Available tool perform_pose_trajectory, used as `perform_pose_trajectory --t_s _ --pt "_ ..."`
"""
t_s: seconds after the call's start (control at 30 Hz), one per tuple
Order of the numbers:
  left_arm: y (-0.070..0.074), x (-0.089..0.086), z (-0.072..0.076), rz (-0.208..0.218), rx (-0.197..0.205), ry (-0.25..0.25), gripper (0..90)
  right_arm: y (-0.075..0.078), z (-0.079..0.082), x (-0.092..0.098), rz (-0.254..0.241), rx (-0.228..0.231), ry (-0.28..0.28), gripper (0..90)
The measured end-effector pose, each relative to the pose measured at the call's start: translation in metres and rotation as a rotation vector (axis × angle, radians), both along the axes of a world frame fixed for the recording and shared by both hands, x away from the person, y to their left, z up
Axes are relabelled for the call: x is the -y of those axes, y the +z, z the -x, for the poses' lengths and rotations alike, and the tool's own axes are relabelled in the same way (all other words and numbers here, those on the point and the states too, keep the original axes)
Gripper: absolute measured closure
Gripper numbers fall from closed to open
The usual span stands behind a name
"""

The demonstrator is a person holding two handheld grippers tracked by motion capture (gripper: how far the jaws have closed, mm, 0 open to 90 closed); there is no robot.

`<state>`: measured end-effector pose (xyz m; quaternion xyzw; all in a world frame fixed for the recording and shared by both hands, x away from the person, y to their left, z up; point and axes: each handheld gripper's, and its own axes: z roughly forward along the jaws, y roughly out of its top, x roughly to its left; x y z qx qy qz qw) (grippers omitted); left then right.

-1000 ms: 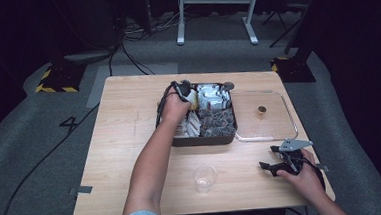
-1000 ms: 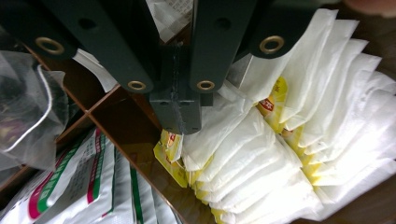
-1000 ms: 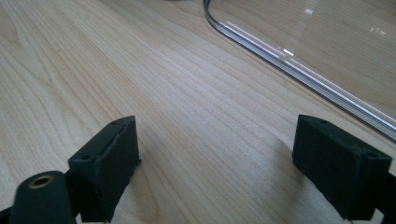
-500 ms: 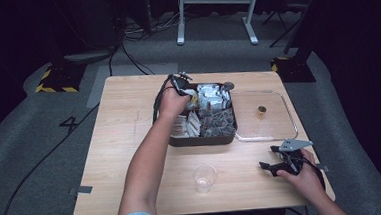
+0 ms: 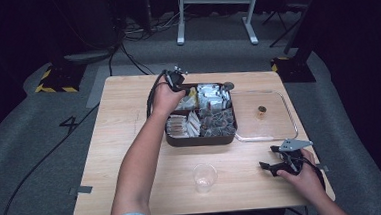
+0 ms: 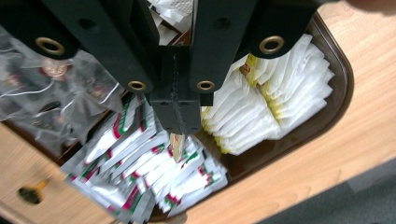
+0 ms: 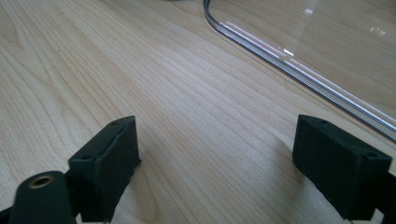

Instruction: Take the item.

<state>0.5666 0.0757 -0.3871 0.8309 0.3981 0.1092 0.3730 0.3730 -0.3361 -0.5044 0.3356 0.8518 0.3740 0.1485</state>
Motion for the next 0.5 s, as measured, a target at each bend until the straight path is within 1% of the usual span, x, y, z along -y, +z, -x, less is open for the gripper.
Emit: perform_pose_trajectory --t_s 0.03,0.07,0.13,0.17,0.2,0.23,0.27,0.37,0.4,0.43,0.47,0.5 --pt "0.004 -0.002 0.003 0.023 0.012 -0.013 90.0 0.000 0.000 0.000 0.000 -0.001 -0.001 14.7" --pt "0.004 -0.002 0.003 0.023 0.012 -0.013 90.0 0.000 0.000 0.000 0.000 -0.001 -0.001 14.7" --pt "0.011 -0.006 0.009 0.053 0.046 -0.037 90.0 0.000 0.000 0.000 0.000 0.000 0.000 14.7" --pt "0.011 -0.006 0.009 0.053 0.046 -0.037 90.0 0.000 0.000 0.000 0.000 0.000 0.000 14.7" --pt "0.014 -0.008 0.011 0.069 0.058 -0.044 90.0 0.000 0.000 0.000 0.000 0.000 0.000 14.7" --pt "0.019 -0.011 0.017 0.090 0.079 -0.069 90.0 0.000 0.000 0.000 0.000 0.000 0.000 14.7" --pt "0.019 -0.011 0.017 0.090 0.079 -0.069 90.0 0.000 0.000 0.000 0.000 0.000 0.000 14.7" --pt "0.026 -0.017 0.027 0.103 0.106 -0.099 90.0 0.000 0.000 0.000 0.000 0.000 0.000 14.7" --pt "0.027 -0.017 0.030 0.118 0.107 -0.101 90.0 0.000 0.000 0.000 0.000 0.000 0.000 14.7" --pt "0.030 -0.018 0.033 0.124 0.113 -0.104 90.0 0.000 0.000 0.000 0.000 0.000 0.000 14.7" --pt "0.032 -0.019 0.036 0.131 0.124 -0.114 90.0 0.000 0.000 0.000 0.001 0.000 0.000 14.7" --pt "0.037 -0.020 0.042 0.141 0.137 -0.129 90.0 0.000 0.000 0.000 0.000 0.000 0.000 14.7"
